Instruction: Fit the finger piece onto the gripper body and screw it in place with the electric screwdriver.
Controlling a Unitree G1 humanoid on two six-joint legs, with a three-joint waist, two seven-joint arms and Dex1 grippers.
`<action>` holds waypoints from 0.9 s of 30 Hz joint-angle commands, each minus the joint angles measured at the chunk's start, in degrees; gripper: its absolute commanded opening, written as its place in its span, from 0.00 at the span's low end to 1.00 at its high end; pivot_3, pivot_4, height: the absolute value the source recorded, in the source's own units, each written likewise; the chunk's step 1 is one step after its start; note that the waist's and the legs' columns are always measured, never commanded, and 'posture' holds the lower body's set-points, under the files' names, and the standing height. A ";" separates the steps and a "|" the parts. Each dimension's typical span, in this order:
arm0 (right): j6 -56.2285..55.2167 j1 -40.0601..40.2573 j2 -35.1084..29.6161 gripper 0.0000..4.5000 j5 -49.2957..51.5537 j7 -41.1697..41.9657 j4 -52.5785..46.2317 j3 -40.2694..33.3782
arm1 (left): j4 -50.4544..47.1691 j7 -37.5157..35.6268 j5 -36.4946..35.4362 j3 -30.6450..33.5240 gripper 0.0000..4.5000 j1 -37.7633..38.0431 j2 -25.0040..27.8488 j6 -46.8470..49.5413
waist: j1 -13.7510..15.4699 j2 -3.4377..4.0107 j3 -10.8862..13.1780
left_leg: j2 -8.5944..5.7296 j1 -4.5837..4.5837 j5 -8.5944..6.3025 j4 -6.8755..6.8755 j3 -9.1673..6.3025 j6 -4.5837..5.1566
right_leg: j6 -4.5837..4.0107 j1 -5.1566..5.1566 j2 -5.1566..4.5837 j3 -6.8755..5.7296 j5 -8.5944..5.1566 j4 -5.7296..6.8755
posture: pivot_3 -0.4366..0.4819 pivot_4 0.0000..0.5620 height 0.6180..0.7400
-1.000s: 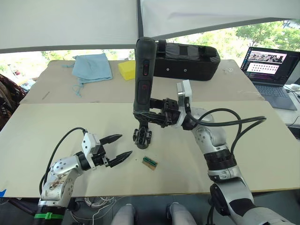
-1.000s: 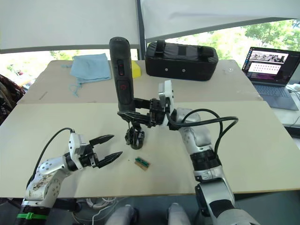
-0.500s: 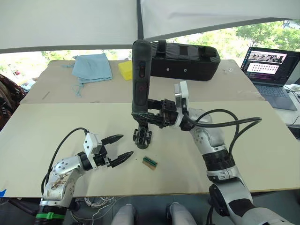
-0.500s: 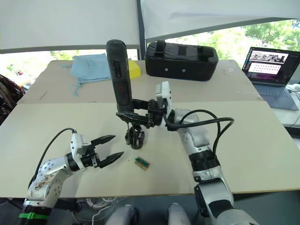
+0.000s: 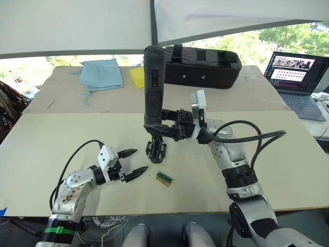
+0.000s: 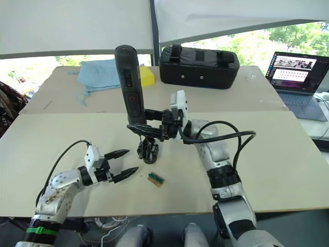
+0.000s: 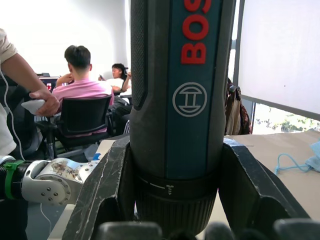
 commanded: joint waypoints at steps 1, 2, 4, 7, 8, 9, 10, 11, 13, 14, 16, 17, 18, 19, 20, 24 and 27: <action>-1.38 0.25 0.14 0.42 0.32 0.32 -1.48 0.07 | 1.17 0.12 1.37 -0.83 1.00 -2.04 -0.86 -1.63 | -0.01 0.00 0.00 | 0.00 0.00 0.00 0.00 0.00 0.00 | 0.00 0.00 0.00 0.00 0.00 0.00 | 0.48 0.27 1.00; -1.41 0.24 0.14 0.42 0.32 0.34 -1.45 0.09 | 1.47 0.07 1.52 -0.93 1.00 -2.34 -1.08 -1.76 | -0.01 0.00 0.00 | -0.01 0.00 0.00 0.00 0.00 0.00 | 0.00 0.00 0.00 0.00 0.00 0.00 | 0.48 0.27 1.00; -1.42 0.27 0.10 0.42 0.34 0.33 -1.49 0.10 | 1.95 0.08 2.03 -1.47 1.00 -3.15 -1.85 -1.87 | -0.03 0.00 0.00 | -0.01 0.00 0.00 0.00 0.00 0.00 | 0.00 0.00 0.00 0.00 0.00 0.00 | 0.48 0.27 1.00; -1.25 0.40 -0.03 0.42 0.44 0.28 -1.80 0.10 | 1.90 0.17 2.67 -2.48 1.00 -3.98 -2.78 -1.74 | -0.03 0.00 0.00 | 0.00 0.00 0.00 0.00 0.00 0.00 | 0.00 -0.01 0.00 0.00 0.00 0.01 | 0.48 0.27 1.00; -1.22 0.35 -0.05 0.42 0.43 0.27 -1.78 0.10 | 1.87 0.16 2.92 -2.86 1.00 -4.26 -2.91 -1.64 | -0.03 0.00 0.00 | 0.00 0.00 0.00 0.00 0.00 0.00 | 0.00 0.00 0.01 0.00 0.00 0.01 | 0.48 0.27 1.00; -1.21 0.31 -0.06 0.42 0.42 0.26 -1.76 0.11 | 1.87 0.10 3.12 -3.08 1.00 -4.44 -2.99 -1.59 | -0.03 0.00 0.00 | 0.00 0.00 0.00 0.00 0.00 0.00 | 0.00 0.00 0.01 0.00 0.00 0.01 | 0.48 0.27 1.00; -1.18 0.26 -0.07 0.42 0.40 0.24 -1.72 0.10 | 1.91 0.21 3.37 -3.36 1.00 -4.81 -3.22 -1.43 | -0.03 -0.01 0.00 | 0.00 0.00 0.00 0.00 0.00 0.00 | 0.00 0.00 0.00 0.00 0.00 0.01 | 0.48 0.27 1.00; -1.18 0.24 -0.09 0.42 0.38 0.23 -1.70 0.11 | 1.99 0.38 3.58 -3.61 1.00 -5.20 -3.41 -1.25 | -0.03 0.00 0.00 | -0.01 0.00 0.00 0.00 0.00 0.00 | 0.00 0.00 0.00 0.01 0.00 0.01 | 0.48 0.27 1.00; -1.14 0.23 -0.08 0.42 0.36 0.19 -1.71 0.14 | 2.21 0.74 4.02 -4.00 1.00 -6.04 -3.86 -0.89 | -0.02 -0.01 0.00 | 0.00 0.00 0.00 0.00 0.00 0.00 | 0.00 0.00 0.00 0.00 0.00 0.01 | 0.48 0.27 1.00; -1.11 0.24 -0.08 0.42 0.36 0.19 -1.75 0.17 | 2.32 0.93 4.24 -4.16 1.00 -6.44 -4.04 -0.70 | -0.02 -0.01 0.00 | -0.01 0.00 0.00 0.00 0.00 0.00 | 0.00 0.00 0.00 0.00 0.00 0.01 | 0.48 0.27 1.00; -1.02 0.24 -0.09 0.42 0.38 0.19 -1.79 0.20 | 2.49 1.23 4.52 -4.49 1.00 -7.16 -4.35 -0.32 | -0.01 -0.01 0.00 | -0.01 0.00 0.00 0.00 0.00 0.00 | 0.00 0.00 0.00 0.00 0.00 0.02 | 0.48 0.27 1.00; -1.00 0.24 -0.10 0.42 0.37 0.19 -1.79 0.22 | 2.59 1.36 4.63 -4.65 1.00 -7.44 -4.44 -0.13 | -0.01 -0.01 -0.01 | -0.01 0.00 0.00 0.00 0.00 0.00 | 0.00 0.00 0.00 0.00 0.00 0.02 | 0.48 0.27 1.00; -0.98 0.24 -0.11 0.42 0.37 0.18 -1.80 0.23 | 2.76 1.49 4.76 -4.79 1.00 -7.71 -4.53 -0.04 | -0.02 -0.01 -0.01 | -0.01 0.00 0.00 0.00 0.00 0.00 | 0.00 0.01 0.00 0.01 0.00 0.02 | 0.48 0.27 1.00; -0.96 0.24 -0.12 0.42 0.36 0.17 -1.83 0.25 | 2.92 1.65 4.88 -4.95 1.00 -8.00 -4.63 0.14 | -0.02 -0.01 -0.01 | -0.02 0.00 0.00 0.00 0.00 0.00 | 0.00 0.00 0.00 0.00 0.00 0.01 | 0.48 0.27 1.00; -0.93 0.25 -0.11 0.42 0.36 0.14 -1.86 0.27 | 3.11 1.89 5.08 -5.10 1.00 -8.30 -4.70 0.32 | -0.03 -0.01 0.00 | -0.02 0.00 0.00 0.00 0.00 0.00 | 0.00 0.00 0.00 0.00 0.00 0.01 | 0.48 0.27 1.00; -0.90 0.34 -0.07 0.42 0.34 0.04 -1.97 0.37 | 4.48 2.78 6.24 -5.70 1.00 -9.38 -4.92 0.64 | -0.02 -0.01 -0.01 | -0.02 0.00 0.00 0.00 -0.01 0.00 | 0.00 0.00 0.02 0.00 0.00 0.02 | 0.48 0.27 1.00; -0.90 0.41 -0.11 0.42 0.39 -0.04 -2.05 0.46 | 5.28 2.78 6.72 -6.15 1.00 -9.77 -4.93 0.49 | -0.04 -0.01 -0.01 | -0.03 0.00 0.00 0.00 -0.01 0.00 | 0.00 0.00 0.02 0.00 0.00 0.02 | 0.48 0.27 1.00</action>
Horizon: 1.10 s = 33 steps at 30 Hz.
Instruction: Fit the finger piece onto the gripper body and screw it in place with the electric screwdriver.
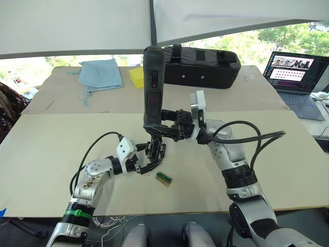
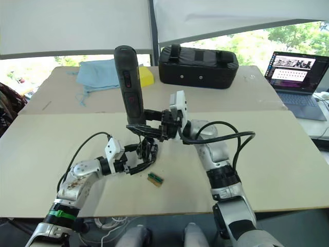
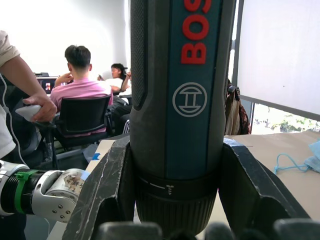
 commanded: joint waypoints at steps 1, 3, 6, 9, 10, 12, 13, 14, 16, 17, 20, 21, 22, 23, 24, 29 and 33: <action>-0.72 0.34 -0.12 0.42 0.36 0.02 -1.76 -0.13 | 0.14 0.01 0.62 -0.53 1.00 -1.08 -0.28 0.19 | 0.01 0.00 0.00 | 0.00 0.00 0.00 0.00 0.00 0.00 | 0.00 0.00 0.00 0.00 0.00 0.00 | 0.48 0.27 1.00; -0.71 0.34 -0.14 0.42 0.37 -0.04 -1.78 -0.11 | 0.83 0.07 0.90 -0.93 1.00 -1.32 -0.40 -0.08 | 0.01 0.00 0.00 | 0.00 0.00 0.00 0.00 0.00 0.00 | 0.00 0.00 0.00 0.00 0.00 0.00 | 0.48 0.27 1.00; -0.70 0.40 -0.19 0.42 0.35 -0.11 -1.87 -0.10 | 1.86 0.12 1.09 -1.22 1.00 -1.62 -0.75 -0.54 | 0.02 0.00 0.00 | 0.00 0.00 0.00 0.00 0.00 0.00 | 0.00 0.00 -0.01 0.00 0.00 0.00 | 0.48 0.27 1.00; -0.66 0.52 -0.28 0.42 0.35 -0.16 -2.03 -0.09 | 3.07 0.17 1.51 -1.33 1.00 -2.06 -1.36 -1.03 | 0.02 0.00 0.00 | 0.00 0.00 0.00 0.00 0.00 0.00 | 0.00 0.00 -0.01 0.00 0.00 0.00 | 0.48 0.27 1.00; -0.64 0.55 -0.29 0.42 0.36 -0.19 -2.07 -0.08 | 3.45 0.15 1.65 -1.35 1.00 -2.17 -1.54 -1.16 | 0.03 0.00 0.00 | 0.00 0.00 0.00 0.00 0.00 0.00 | 0.00 0.01 -0.01 0.00 0.00 0.00 | 0.48 0.27 1.00; -0.63 0.67 -0.34 0.42 0.38 -0.19 -2.19 -0.04 | 4.41 0.12 1.95 -1.45 1.00 -2.42 -1.94 -1.56 | 0.02 0.00 0.00 | -0.01 0.01 0.00 0.00 0.00 0.00 | 0.00 0.01 0.00 0.00 0.00 0.01 | 0.48 0.27 1.00; -0.65 0.65 -0.34 0.42 0.36 -0.21 -2.15 -0.03 | 4.94 0.14 2.06 -1.44 1.00 -2.64 -2.18 -1.70 | 0.03 -0.01 -0.01 | -0.03 0.01 0.00 0.00 0.00 0.00 | 0.00 0.02 -0.01 0.00 0.00 0.01 | 0.48 0.27 1.00; -0.65 0.66 -0.34 0.42 0.34 -0.22 -2.15 -0.01 | 5.36 0.17 2.20 -1.46 1.00 -2.85 -2.38 -1.80 | 0.03 -0.01 -0.01 | -0.03 0.01 0.00 0.00 0.00 0.00 | 0.00 0.02 -0.01 0.00 0.00 0.01 | 0.48 0.27 1.00; -0.62 0.71 -0.35 0.42 0.32 -0.27 -2.19 0.01 | 5.83 0.10 2.29 -1.44 1.00 -3.10 -2.68 -1.81 | 0.07 -0.01 -0.01 | -0.03 0.02 0.00 0.00 0.00 0.00 | 0.00 0.03 -0.02 0.00 0.00 0.01 | 0.48 0.27 1.00; -0.61 0.74 -0.36 0.42 0.29 -0.28 -2.20 0.03 | 6.08 -0.05 2.36 -1.51 1.00 -3.21 -2.79 -1.68 | 0.08 -0.01 -0.01 | -0.03 0.04 0.00 0.00 0.00 0.00 | 0.00 0.05 -0.02 0.00 0.00 0.01 | 0.48 0.27 1.00; -0.55 0.85 -0.40 0.42 0.26 -0.33 -2.29 0.08 | 6.89 -0.57 2.58 -1.79 1.00 -3.38 -2.95 -1.86 | 0.11 -0.01 -0.01 | -0.03 0.07 0.00 0.00 -0.01 0.00 | 0.00 0.08 -0.02 0.00 0.00 0.01 | 0.48 0.27 1.00; -0.54 0.88 -0.41 0.42 0.25 -0.34 -2.31 0.09 | 7.09 -0.61 2.64 -1.82 1.00 -3.38 -2.98 -1.97 | 0.12 -0.01 -0.01 | -0.03 0.07 0.00 0.00 -0.01 0.00 | 0.00 0.08 -0.02 0.00 0.00 0.01 | 0.48 0.27 1.00; -0.55 0.86 -0.42 0.42 0.24 -0.34 -2.27 0.09 | 7.34 -0.69 2.71 -1.85 1.00 -3.41 -3.00 -2.14 | 0.12 -0.01 -0.01 | -0.03 0.08 0.00 0.00 -0.01 0.00 | 0.00 0.09 -0.02 0.00 0.00 0.01 | 0.48 0.27 1.00; -0.55 0.84 -0.42 0.42 0.23 -0.36 -2.24 0.08 | 7.59 -0.69 2.79 -1.85 1.00 -3.43 -3.03 -2.26 | 0.13 -0.01 -0.02 | -0.03 0.08 0.00 0.00 -0.01 0.00 | 0.00 0.09 -0.02 0.00 0.00 0.01 | 0.48 0.27 1.00; -0.57 0.85 -0.42 0.42 0.21 -0.40 -2.24 0.08 | 7.92 -0.75 2.89 -1.88 0.94 -3.39 -3.02 -2.40 | 0.13 -0.01 -0.02 | -0.03 0.08 0.00 0.00 -0.01 0.00 | 0.00 0.10 -0.02 0.00 0.00 0.02 | 0.48 0.27 1.00; -0.56 0.92 -0.45 0.42 0.18 -0.50 -2.29 0.09 | 9.00 -0.88 3.79 -2.38 0.54 -3.05 -3.01 -3.47 | 0.13 0.00 -0.04 | -0.04 0.10 0.01 0.00 -0.01 -0.01 | 0.00 0.11 -0.02 0.00 0.00 0.03 | 0.48 0.27 1.00; -0.50 1.00 -0.49 0.42 0.14 -0.52 -2.35 0.18 | 9.48 -0.85 3.98 -2.56 0.54 -2.90 -3.45 -4.00 | 0.17 0.04 -0.07 | -0.04 0.11 0.01 0.00 -0.01 -0.01 | 0.00 0.12 -0.03 0.00 0.00 0.03 | 0.48 0.27 1.00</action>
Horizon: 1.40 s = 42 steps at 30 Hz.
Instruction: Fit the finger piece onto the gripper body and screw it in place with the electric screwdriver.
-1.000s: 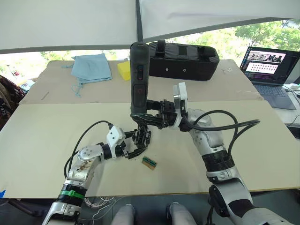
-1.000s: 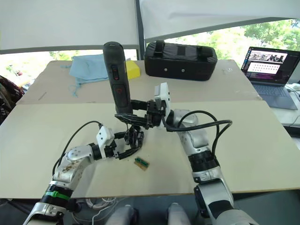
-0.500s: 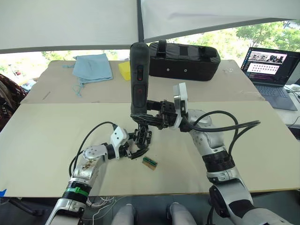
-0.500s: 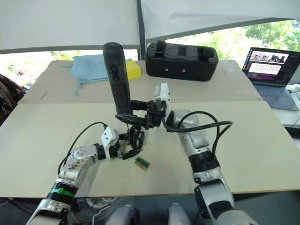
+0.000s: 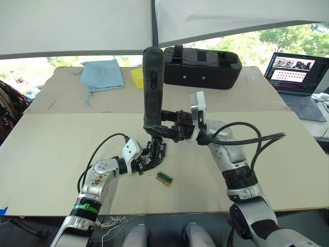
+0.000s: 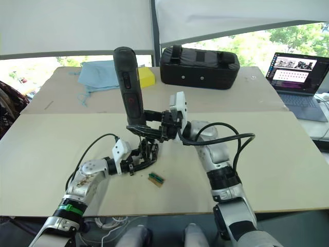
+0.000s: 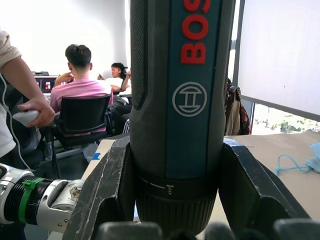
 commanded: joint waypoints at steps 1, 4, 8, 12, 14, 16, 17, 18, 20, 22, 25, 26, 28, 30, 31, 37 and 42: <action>-0.45 0.26 -0.27 0.42 0.14 -0.07 -1.63 0.05 | 1.41 0.14 1.06 -1.09 0.54 0.42 -0.71 0.11 | 0.02 0.06 -0.05 | 0.00 0.01 0.00 0.00 0.00 0.00 | 0.00 0.01 0.00 0.00 0.00 0.00 | 0.48 0.27 1.00; -0.49 0.33 -0.26 0.42 -0.04 -0.15 -1.57 0.19 | 1.49 0.16 1.24 -1.04 0.54 0.43 -0.98 -0.01 | 0.05 0.13 -0.11 | -0.02 0.01 0.00 0.00 0.00 0.00 | 0.00 0.02 -0.01 0.00 0.00 0.00 | 0.48 0.27 1.00; -0.22 0.39 -0.40 0.42 -0.80 -0.51 -1.45 0.81 | 1.52 0.16 1.42 -0.94 0.54 0.48 -1.09 0.03 | 0.06 0.16 -0.14 | -0.08 0.01 0.00 0.00 0.00 0.00 | 0.01 0.03 -0.02 0.00 0.00 0.00 | 0.48 0.27 1.00; 0.31 0.45 -0.60 0.42 -1.77 -1.19 -1.12 1.65 | 1.55 0.08 1.42 -0.85 0.54 0.52 -1.19 0.35 | 0.06 0.18 -0.18 | -0.09 0.03 0.00 0.00 0.00 0.00 | 0.01 0.04 -0.02 0.00 0.00 0.00 | 0.48 0.27 1.00; 0.76 0.60 -0.62 0.42 -2.46 -1.79 -0.85 2.33 | 1.42 -0.04 1.25 -0.84 0.54 0.56 -1.26 0.90 | 0.05 0.20 -0.20 | -0.09 0.05 0.00 0.00 0.00 0.00 | 0.01 0.06 -0.02 0.00 0.00 0.00 | 0.48 0.27 1.00; 0.93 0.82 -0.68 0.42 -3.60 -2.63 -0.28 3.27 | 1.19 -0.23 1.04 -0.85 0.54 0.56 -1.26 1.79 | 0.05 0.23 -0.27 | -0.09 0.07 0.00 0.00 0.00 0.00 | 0.01 0.09 -0.02 0.00 0.00 0.00 | 0.48 0.27 1.00; 0.90 0.89 -0.74 0.42 -4.13 -3.01 0.07 3.68 | 1.11 -0.26 1.06 -0.87 0.54 0.54 -1.24 2.05 | 0.05 0.24 -0.32 | -0.09 0.08 0.00 0.00 0.00 0.00 | 0.01 0.09 -0.02 0.00 0.00 0.00 | 0.48 0.27 1.00; 0.79 0.94 -0.72 0.42 -4.52 -3.31 0.44 3.98 | 1.01 -0.30 1.10 -0.93 0.54 0.53 -1.17 2.40 | 0.05 0.25 -0.39 | -0.09 0.08 0.00 0.00 0.00 0.00 | 0.01 0.10 -0.02 0.00 0.00 0.00 | 0.48 0.27 1.00; 0.90 1.02 -0.61 0.42 -4.94 -3.78 0.91 4.40 | 0.82 -0.24 1.25 -1.02 0.54 0.51 -1.03 3.09 | 0.04 0.24 -0.49 | -0.09 0.16 0.00 0.00 0.00 0.00 | 0.01 0.17 -0.01 0.00 -0.01 0.00 | 0.48 0.27 1.00; 1.32 1.15 -0.47 0.42 -5.14 -4.22 1.23 4.91 | 0.68 -0.18 1.46 -1.14 0.54 0.48 -0.87 3.84 | 0.00 0.24 -0.50 | -0.09 0.34 0.00 0.00 0.00 0.00 | 0.02 0.37 0.00 0.00 -0.01 -0.03 | 0.48 0.27 1.00; 1.95 1.56 -0.33 0.42 -5.34 -4.67 1.35 5.74 | 0.43 -0.16 1.54 -1.25 0.54 0.50 -0.73 4.73 | -0.08 0.25 -0.51 | -0.07 0.76 -0.01 -0.10 -0.03 0.00 | 0.07 0.87 0.03 -0.02 -0.06 -0.17 | 0.48 0.27 1.00; 2.15 1.72 -0.41 0.42 -5.48 -4.82 1.37 6.00 | 0.33 -0.18 1.55 -1.25 0.54 0.53 -0.70 4.89 | -0.09 0.26 -0.51 | -0.06 0.85 -0.01 -0.12 -0.04 0.00 | 0.09 0.95 0.04 -0.02 -0.09 -0.18 | 0.48 0.27 1.00; 2.77 2.04 -0.79 0.42 -5.68 -5.00 1.41 6.57 | 0.10 -0.22 1.54 -1.22 0.54 0.67 -0.61 5.08 | -0.09 0.27 -0.54 | 0.00 0.87 -0.01 -0.12 -0.05 0.00 | 0.11 0.97 0.04 -0.02 -0.10 -0.17 | 0.48 0.27 1.00; 3.61 2.22 -1.16 0.42 -5.82 -5.34 1.51 6.98 | -0.09 -0.26 1.52 -1.16 0.54 0.81 -0.53 5.23 | -0.10 0.27 -0.58 | 0.00 0.87 -0.01 -0.12 -0.05 0.00 | 0.11 0.97 0.04 -0.01 -0.10 -0.17 | 0.48 0.27 1.00; 4.57 2.32 -1.41 0.42 -5.90 -5.74 1.66 7.20 | -0.18 -0.26 1.49 -1.13 0.54 0.88 -0.50 5.34 | -0.10 0.27 -0.60 | 0.00 0.87 -0.01 -0.12 -0.05 0.00 | 0.10 0.98 0.04 -0.01 -0.10 -0.17 | 0.48 0.27 1.00; 9.85 3.12 -1.70 0.42 -5.55 -7.87 2.77 7.93 | -0.50 -0.11 1.46 -1.24 0.54 1.26 -0.66 5.64 | -0.13 0.46 -0.93 | 0.00 0.90 -0.02 -0.13 -0.06 -0.01 | 0.11 1.00 0.03 -0.01 -0.11 -0.19 | 0.48 0.27 1.00; 9.11 3.66 -1.72 0.42 -6.08 -8.24 2.62 8.07 | -0.58 -0.13 1.37 -1.27 0.54 1.30 -0.69 5.79 | -0.18 0.68 -1.15 | -0.01 0.93 -0.04 -0.15 -0.05 -0.03 | 0.16 1.04 0.03 0.00 -0.17 -0.20 | 0.48 0.27 1.00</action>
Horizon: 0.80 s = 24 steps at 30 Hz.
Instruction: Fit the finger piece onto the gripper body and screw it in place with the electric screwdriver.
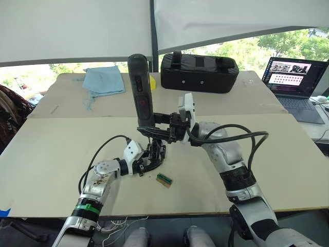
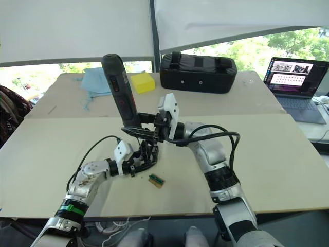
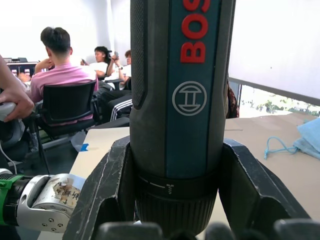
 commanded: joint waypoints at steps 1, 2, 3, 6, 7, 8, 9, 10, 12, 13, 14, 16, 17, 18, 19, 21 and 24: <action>3.50 3.21 -1.49 0.42 -3.48 -0.17 3.73 3.32 | -0.43 -0.89 -0.07 -1.17 0.54 1.11 0.00 1.71 | -0.03 0.04 -0.03 | 0.00 0.00 0.00 0.00 0.00 0.00 | 0.01 0.00 0.00 0.00 0.00 0.00 | 0.48 0.27 1.00; 3.25 3.25 -1.57 0.42 -3.52 -0.21 3.72 3.26 | -0.44 -0.87 -0.07 -1.17 0.54 1.12 0.00 1.71 | -0.03 0.04 -0.04 | 0.00 0.00 0.00 0.00 0.00 0.00 | 0.01 0.00 0.00 0.00 -0.01 0.00 | 0.48 0.27 1.00; 2.94 3.10 -1.67 0.42 -3.45 -0.03 3.81 3.07 | -0.41 -0.88 -0.08 -1.14 0.54 1.10 0.04 1.74 | -0.03 0.05 -0.05 | 0.00 0.00 -0.01 0.00 0.00 0.00 | 0.01 0.00 0.00 0.00 -0.01 0.00 | 0.48 0.27 1.00; 2.23 2.64 -1.79 0.42 -3.02 0.69 3.86 2.56 | -0.39 -0.88 -0.11 -1.10 0.54 1.09 0.11 1.83 | -0.04 0.05 -0.05 | 0.00 0.01 -0.01 0.00 0.00 -0.01 | 0.06 0.01 0.00 0.00 -0.04 0.00 | 0.48 0.27 1.00; 2.17 2.51 -1.76 0.42 -2.90 0.85 3.88 2.49 | -0.33 -0.90 -0.12 -1.08 0.54 1.06 0.14 1.81 | -0.04 0.05 -0.05 | 0.00 0.00 -0.01 0.00 0.00 -0.01 | 0.10 0.01 0.00 0.00 -0.07 -0.01 | 0.48 0.27 1.00; 2.02 2.24 -1.64 0.42 -2.36 1.24 3.48 2.17 | -0.30 -0.87 -0.11 -1.05 0.54 1.05 0.14 1.83 | -0.04 0.05 -0.05 | 0.00 0.01 -0.01 0.00 0.00 -0.01 | 0.12 0.01 0.00 0.00 -0.08 -0.01 | 0.48 0.27 1.00; 2.00 2.01 -1.57 0.42 -1.77 1.76 3.00 1.90 | -0.29 -0.87 -0.08 -1.07 0.54 1.06 0.16 1.84 | -0.03 0.05 -0.05 | 0.00 0.01 -0.01 0.00 0.00 -0.01 | 0.13 0.01 0.00 0.00 -0.09 -0.01 | 0.48 0.27 1.00; 1.74 1.76 -1.53 0.42 -1.25 2.36 2.38 1.60 | -0.31 -0.82 -0.03 -1.10 0.54 1.07 0.16 1.87 | -0.04 0.05 -0.05 | 0.00 0.00 -0.01 0.00 0.00 -0.01 | 0.13 0.00 0.00 0.00 -0.09 -0.01 | 0.48 0.27 1.00; 1.33 1.21 -1.43 0.42 -0.60 3.34 1.61 1.18 | -0.14 -0.76 0.08 -1.12 0.54 0.99 0.18 1.85 | -0.03 0.05 -0.05 | 0.00 -0.01 -0.01 0.00 0.00 -0.01 | 0.13 0.00 0.00 0.00 -0.09 -0.01 | 0.48 0.27 1.00; 1.24 0.97 -1.31 0.42 -0.22 3.68 1.24 0.90 | -0.09 -0.68 0.14 -1.12 0.54 0.97 0.19 1.84 | -0.03 0.05 -0.05 | 0.00 -0.03 -0.01 0.00 0.00 -0.01 | 0.13 -0.01 -0.01 0.00 -0.09 -0.01 | 0.48 0.27 1.00; 0.57 0.31 -0.88 0.42 0.99 4.48 0.05 0.03 | -0.12 -0.48 0.30 -1.18 0.54 1.00 0.21 1.92 | -0.03 0.05 -0.05 | 0.00 -0.03 -0.01 0.00 0.00 -0.01 | 0.13 -0.02 -0.01 0.00 -0.09 -0.01 | 0.48 0.27 1.00; 0.32 -1.71 0.40 0.42 3.90 4.66 -2.15 -2.41 | -0.10 0.13 0.71 -1.23 0.54 1.11 0.28 2.14 | -0.02 0.04 -0.03 | 0.00 -0.08 -0.01 0.00 -0.01 -0.01 | 0.13 -0.06 -0.01 0.00 -0.09 -0.01 | 0.48 0.27 1.00; 0.26 -2.81 0.89 0.42 5.09 4.60 -2.83 -3.53 | -0.10 0.34 0.88 -1.30 0.54 1.19 0.32 2.30 | -0.02 0.04 0.00 | 0.00 -0.11 -0.01 0.00 -0.01 -0.01 | 0.14 -0.09 -0.01 0.00 -0.09 -0.01 | 0.48 0.27 1.00; -0.59 -3.99 1.29 0.42 6.01 4.89 -3.17 -4.65 | -0.09 0.83 1.25 -1.38 0.54 1.34 0.35 2.44 | 0.00 0.03 0.09 | 0.00 -0.15 -0.01 0.00 -0.01 -0.01 | 0.12 -0.12 -0.01 0.00 -0.08 -0.01 | 0.48 0.27 1.00; -1.28 -4.71 1.51 0.42 6.52 5.19 -3.33 -5.33 | -0.11 1.17 1.50 -1.45 0.54 1.45 0.37 2.53 | 0.00 0.00 0.17 | 0.00 -0.21 -0.01 0.00 -0.03 -0.01 | 0.07 -0.17 -0.02 0.00 -0.05 0.00 | 0.48 0.27 1.00; -1.60 -5.84 1.54 0.42 7.38 5.71 -3.27 -6.29 | -0.20 1.46 1.98 -1.75 0.54 1.72 0.56 2.71 | 0.03 -0.02 0.19 | -0.01 -0.41 -0.01 0.01 -0.03 -0.01 | 0.01 -0.39 -0.02 0.00 -0.01 0.01 | 0.48 0.27 1.00; -1.79 -7.87 1.25 0.42 8.68 6.97 -2.39 -7.79 | -0.50 2.17 2.18 -1.94 0.54 2.25 0.53 3.19 | 0.06 -0.02 0.20 | -0.03 -0.47 -0.01 0.01 -0.03 -0.01 | -0.01 -0.47 -0.05 0.00 0.01 0.03 | 0.48 0.27 1.00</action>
